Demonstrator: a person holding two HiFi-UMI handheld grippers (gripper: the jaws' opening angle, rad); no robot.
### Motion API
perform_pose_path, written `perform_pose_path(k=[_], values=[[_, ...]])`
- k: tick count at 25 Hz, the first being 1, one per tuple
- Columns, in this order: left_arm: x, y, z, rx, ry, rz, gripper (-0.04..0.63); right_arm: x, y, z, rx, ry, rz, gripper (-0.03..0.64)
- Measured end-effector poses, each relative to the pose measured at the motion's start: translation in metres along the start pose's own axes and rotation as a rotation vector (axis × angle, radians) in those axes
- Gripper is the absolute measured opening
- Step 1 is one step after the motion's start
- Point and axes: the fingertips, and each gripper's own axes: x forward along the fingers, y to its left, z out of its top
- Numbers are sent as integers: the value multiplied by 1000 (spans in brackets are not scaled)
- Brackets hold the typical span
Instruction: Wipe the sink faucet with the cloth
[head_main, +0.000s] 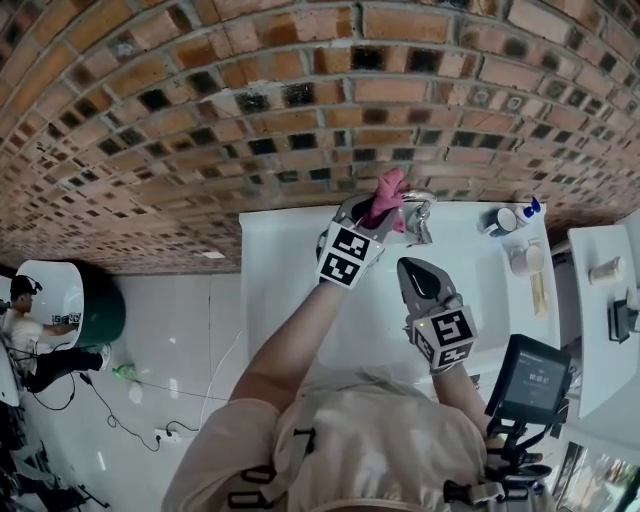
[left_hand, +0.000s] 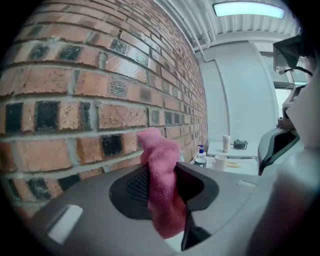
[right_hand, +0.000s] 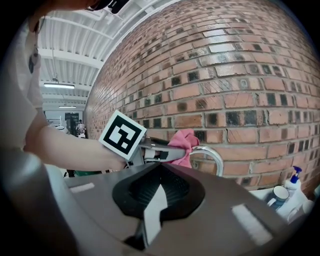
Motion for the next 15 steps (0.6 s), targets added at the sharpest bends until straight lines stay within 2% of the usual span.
perform_pose_path(k=[2,4,8,11,13,15], values=[[-1,4,-11,-14,-10,13,117,-1,1,-2,-11,4,7,-6],[-3,11,-24,3,17,35,126,-1,1,-6,-17,15,15,-6],[-2,16,-65,-18,142,46,127,-1,4,-11,-11,26,26,-6],[2,14,-96,-74,231,21,124,1,4,-10,-9,25,32,-6],[0,11,-102,-123,227,21,123,1,3,-10,-6,23,29,-6],[-6,7,-85,-138,157,39,121,-1,0,-9,0,20,17,-6]])
